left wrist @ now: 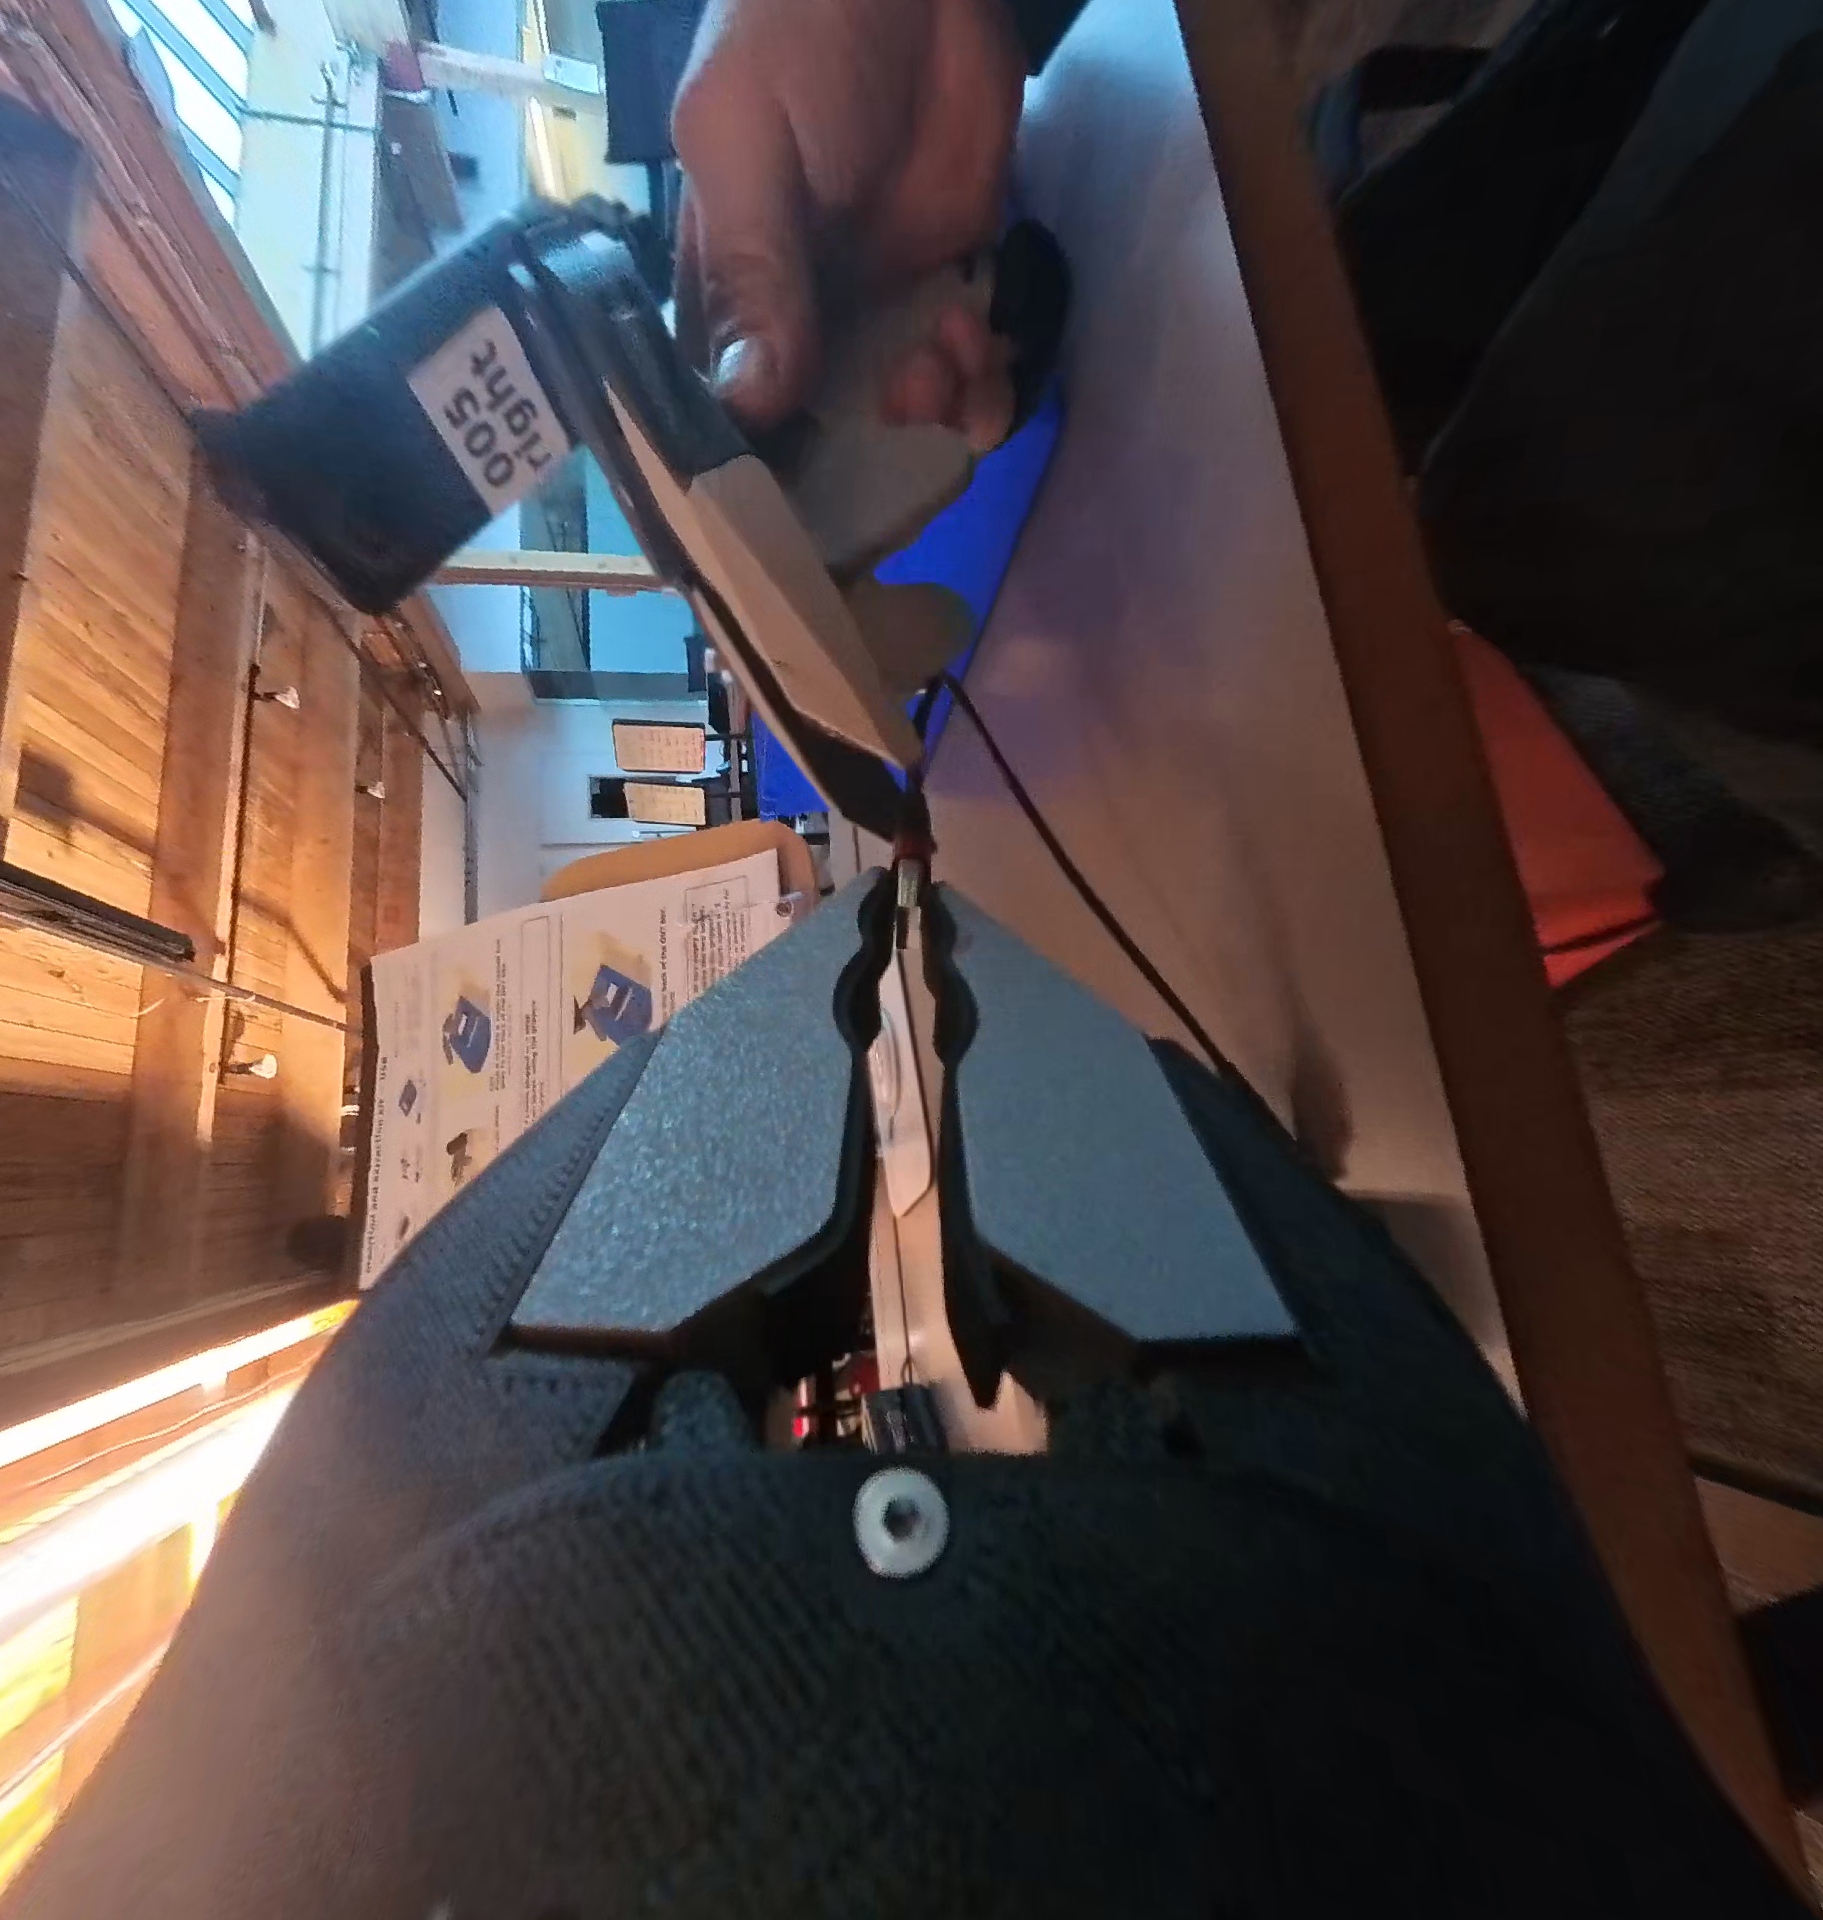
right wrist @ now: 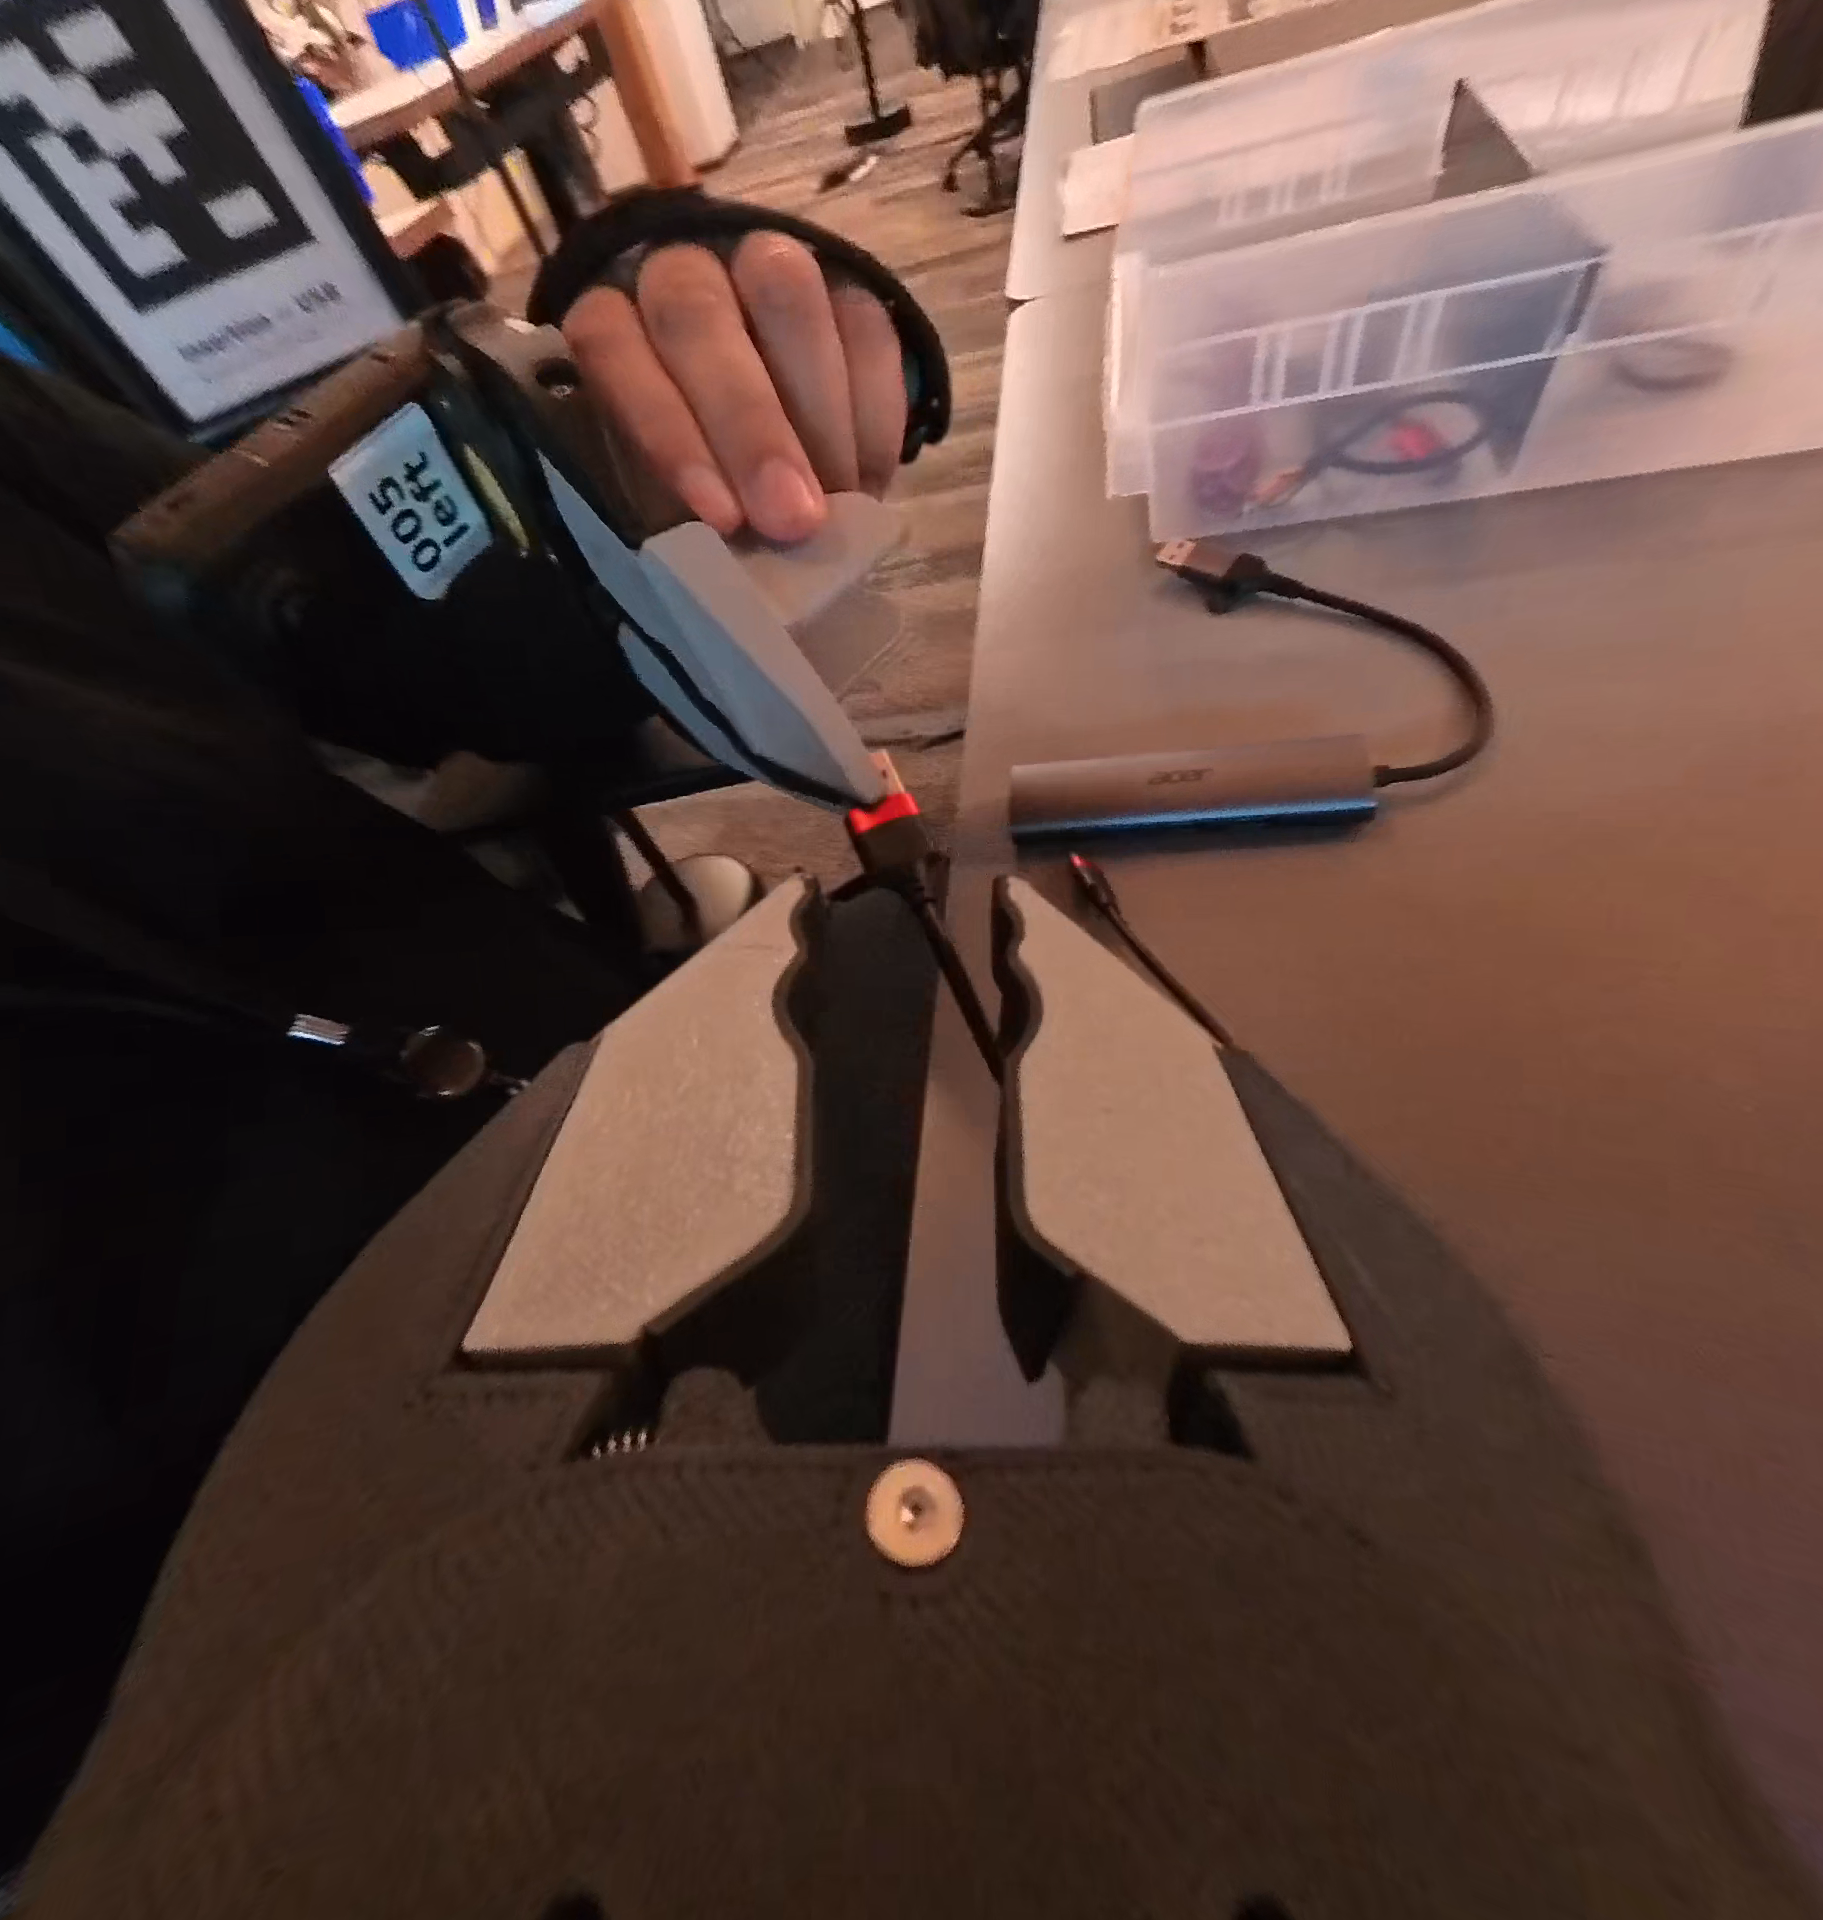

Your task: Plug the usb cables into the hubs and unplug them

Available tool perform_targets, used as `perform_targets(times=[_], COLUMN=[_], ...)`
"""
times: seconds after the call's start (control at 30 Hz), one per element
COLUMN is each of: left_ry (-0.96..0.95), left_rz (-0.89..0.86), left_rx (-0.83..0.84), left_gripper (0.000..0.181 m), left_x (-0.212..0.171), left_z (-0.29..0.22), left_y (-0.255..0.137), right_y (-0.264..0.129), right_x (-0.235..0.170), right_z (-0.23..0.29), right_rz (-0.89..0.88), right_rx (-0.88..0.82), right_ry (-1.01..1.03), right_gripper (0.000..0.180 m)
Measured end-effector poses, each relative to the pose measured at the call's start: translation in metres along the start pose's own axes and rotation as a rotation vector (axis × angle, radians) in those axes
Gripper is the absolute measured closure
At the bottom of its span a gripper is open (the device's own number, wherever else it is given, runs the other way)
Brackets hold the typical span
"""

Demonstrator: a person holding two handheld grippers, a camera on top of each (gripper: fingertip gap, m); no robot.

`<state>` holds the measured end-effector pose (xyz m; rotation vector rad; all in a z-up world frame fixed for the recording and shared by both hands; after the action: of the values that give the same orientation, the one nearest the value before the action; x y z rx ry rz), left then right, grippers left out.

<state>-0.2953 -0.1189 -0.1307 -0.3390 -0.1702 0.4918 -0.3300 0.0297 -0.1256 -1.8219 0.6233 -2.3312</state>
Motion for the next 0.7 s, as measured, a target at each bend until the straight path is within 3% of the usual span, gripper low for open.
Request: perform_targets(times=[0.27,0.47,0.7], left_ry=[0.073,0.158,0.149], left_rz=[0.019,0.076,0.056], left_rx=[0.058,0.09,0.12], left_gripper=[0.178,0.178,0.178], left_x=[0.012,0.019,0.022], left_z=[0.003,0.002,0.006], left_y=[-0.003,-0.001,-0.007], right_y=[-0.007,-0.005,-0.008], right_x=[-0.001,-0.001,0.005], right_z=[-0.003,-0.002,0.009], right_rz=[-0.098,-0.082,-0.104], right_rx=[0.233,0.18,0.139], right_ry=[0.162,0.096,-0.031], right_gripper=[0.161,0.157,0.168])
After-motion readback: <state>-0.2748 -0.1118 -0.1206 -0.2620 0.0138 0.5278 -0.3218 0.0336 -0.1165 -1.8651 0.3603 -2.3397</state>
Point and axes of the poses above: each gripper's, where its closed fingertips meet, y out along the fingers, x out of its top, z = x × y across the jaws, the point moved 8 cm from there along -y, back along the fingers, and after that the axes turned 8 degrees about -x, right-handed, at the moved point
